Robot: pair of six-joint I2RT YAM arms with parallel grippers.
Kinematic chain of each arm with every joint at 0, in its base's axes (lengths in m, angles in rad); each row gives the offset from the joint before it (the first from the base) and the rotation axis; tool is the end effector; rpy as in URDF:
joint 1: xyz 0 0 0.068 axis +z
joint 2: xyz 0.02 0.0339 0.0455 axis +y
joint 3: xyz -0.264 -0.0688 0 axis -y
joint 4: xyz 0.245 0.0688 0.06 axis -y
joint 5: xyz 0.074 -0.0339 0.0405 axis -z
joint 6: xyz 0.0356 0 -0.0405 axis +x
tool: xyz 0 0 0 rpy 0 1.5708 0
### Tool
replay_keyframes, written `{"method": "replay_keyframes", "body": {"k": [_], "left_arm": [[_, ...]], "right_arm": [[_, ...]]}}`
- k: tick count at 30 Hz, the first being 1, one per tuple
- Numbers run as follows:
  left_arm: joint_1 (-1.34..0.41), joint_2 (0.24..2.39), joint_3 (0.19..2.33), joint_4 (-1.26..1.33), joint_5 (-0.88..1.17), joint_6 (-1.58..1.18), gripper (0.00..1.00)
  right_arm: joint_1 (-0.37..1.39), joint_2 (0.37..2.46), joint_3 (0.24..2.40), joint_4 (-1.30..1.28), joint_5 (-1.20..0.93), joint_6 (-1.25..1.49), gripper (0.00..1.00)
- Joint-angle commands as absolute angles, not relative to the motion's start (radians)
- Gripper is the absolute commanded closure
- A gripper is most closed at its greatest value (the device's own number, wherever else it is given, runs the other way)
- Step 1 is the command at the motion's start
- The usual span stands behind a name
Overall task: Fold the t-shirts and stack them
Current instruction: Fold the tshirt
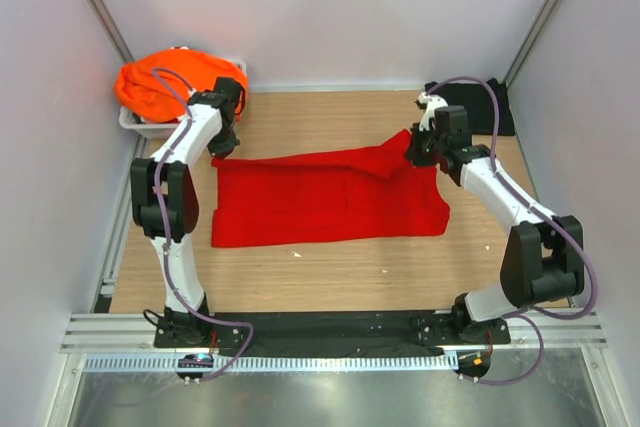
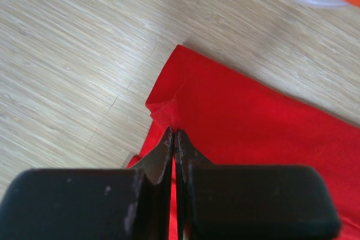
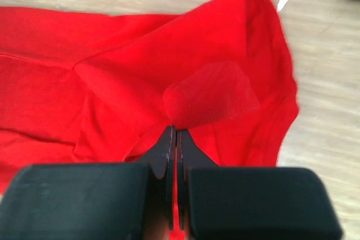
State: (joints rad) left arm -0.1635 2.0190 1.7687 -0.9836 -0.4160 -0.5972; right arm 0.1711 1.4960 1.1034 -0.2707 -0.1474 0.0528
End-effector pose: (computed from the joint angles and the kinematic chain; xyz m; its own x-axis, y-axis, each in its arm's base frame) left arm 0.4186 -0.0545 0.2483 -0.7796 -0.3927 -0.4878 -0.5095 0.8507 0.1295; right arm 0.3299 0.0623 0.2712 -0.6208 -0.0543 -0.7821 -0.2500 0.9592 0.1319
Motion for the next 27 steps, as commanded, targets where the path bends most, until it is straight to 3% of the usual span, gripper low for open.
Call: {"method": "replay_keyframes", "body": {"k": [1, 14, 16, 17, 18, 19, 20, 23, 27], "left_arm": [[-0.16, 1.968, 1.75, -0.956, -0.426, -0.592, 1.0], [-0.181, 1.951, 1.688, -0.96, -0.429, -0.592, 1.0], [-0.183, 1.941, 1.672, -0.972, -0.443, -0.592, 1.0], [-0.183, 1.934, 1.664, -0.976, -0.449, -0.594, 0.96], [-0.183, 1.919, 1.646, -0.982, -0.454, -0.592, 0.89], [-0.183, 1.911, 1.643, -1.003, -0.457, -0.592, 0.76], [-0.183, 1.902, 1.638, -1.015, -0.459, -0.592, 0.51], [-0.183, 1.833, 1.606, -1.019, -0.486, -0.583, 0.33], [-0.183, 1.784, 1.605, -0.999, -0.485, -0.578, 0.34]], "right_arm": [[0.173, 1.392, 1.048, -0.244, -0.184, 0.138, 0.99], [0.176, 1.255, 0.845, -0.307, -0.135, 0.299, 0.99], [0.176, 1.244, 0.818, -0.336, -0.102, 0.33, 0.9], [0.176, 1.243, 0.798, -0.35, -0.091, 0.336, 0.8], [0.176, 1.239, 0.784, -0.357, -0.091, 0.337, 0.6], [0.175, 1.224, 0.76, -0.376, -0.083, 0.345, 0.52], [0.178, 1.212, 0.752, -0.386, -0.071, 0.351, 0.42], [0.176, 1.137, 0.733, -0.422, -0.077, 0.363, 0.37], [0.178, 1.045, 0.749, -0.431, -0.11, 0.409, 0.33]]}}
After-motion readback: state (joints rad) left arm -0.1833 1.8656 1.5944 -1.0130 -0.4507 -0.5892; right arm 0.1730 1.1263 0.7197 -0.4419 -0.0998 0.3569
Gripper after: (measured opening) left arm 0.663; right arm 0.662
